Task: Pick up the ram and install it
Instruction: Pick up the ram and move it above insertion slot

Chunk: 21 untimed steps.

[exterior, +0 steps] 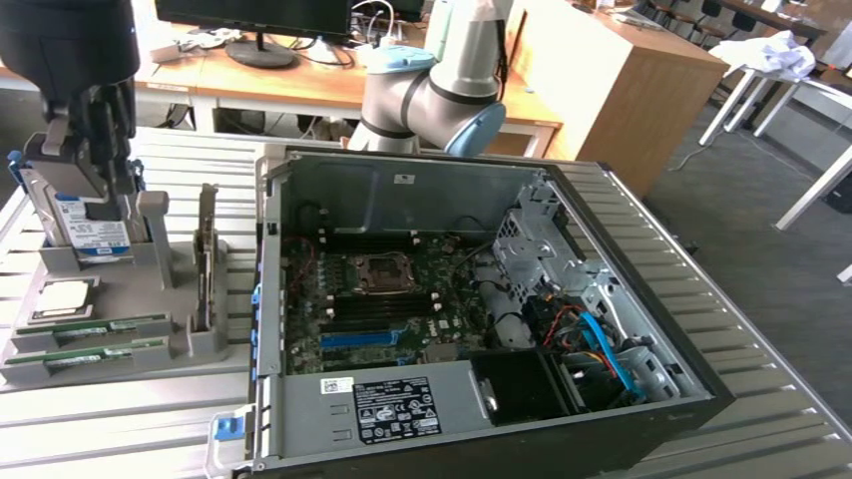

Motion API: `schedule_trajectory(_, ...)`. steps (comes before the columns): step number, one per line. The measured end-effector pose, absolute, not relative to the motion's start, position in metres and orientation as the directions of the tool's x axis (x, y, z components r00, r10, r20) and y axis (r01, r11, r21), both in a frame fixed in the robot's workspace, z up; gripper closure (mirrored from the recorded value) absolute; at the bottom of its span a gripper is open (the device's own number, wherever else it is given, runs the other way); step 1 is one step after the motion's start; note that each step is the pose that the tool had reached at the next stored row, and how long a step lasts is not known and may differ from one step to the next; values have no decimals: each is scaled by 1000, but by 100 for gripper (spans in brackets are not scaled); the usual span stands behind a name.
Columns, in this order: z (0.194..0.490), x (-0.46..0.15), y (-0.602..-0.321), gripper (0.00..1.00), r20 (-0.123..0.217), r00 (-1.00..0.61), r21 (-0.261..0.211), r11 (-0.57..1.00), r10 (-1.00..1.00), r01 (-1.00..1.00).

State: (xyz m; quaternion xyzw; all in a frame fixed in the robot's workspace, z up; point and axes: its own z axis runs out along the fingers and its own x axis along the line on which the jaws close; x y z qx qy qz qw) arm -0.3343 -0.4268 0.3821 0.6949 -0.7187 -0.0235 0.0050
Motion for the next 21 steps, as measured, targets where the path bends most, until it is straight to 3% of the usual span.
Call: schedule_trajectory(21, 374, -339, -427, 59, -26, -34, 41, 33, -999, -999)
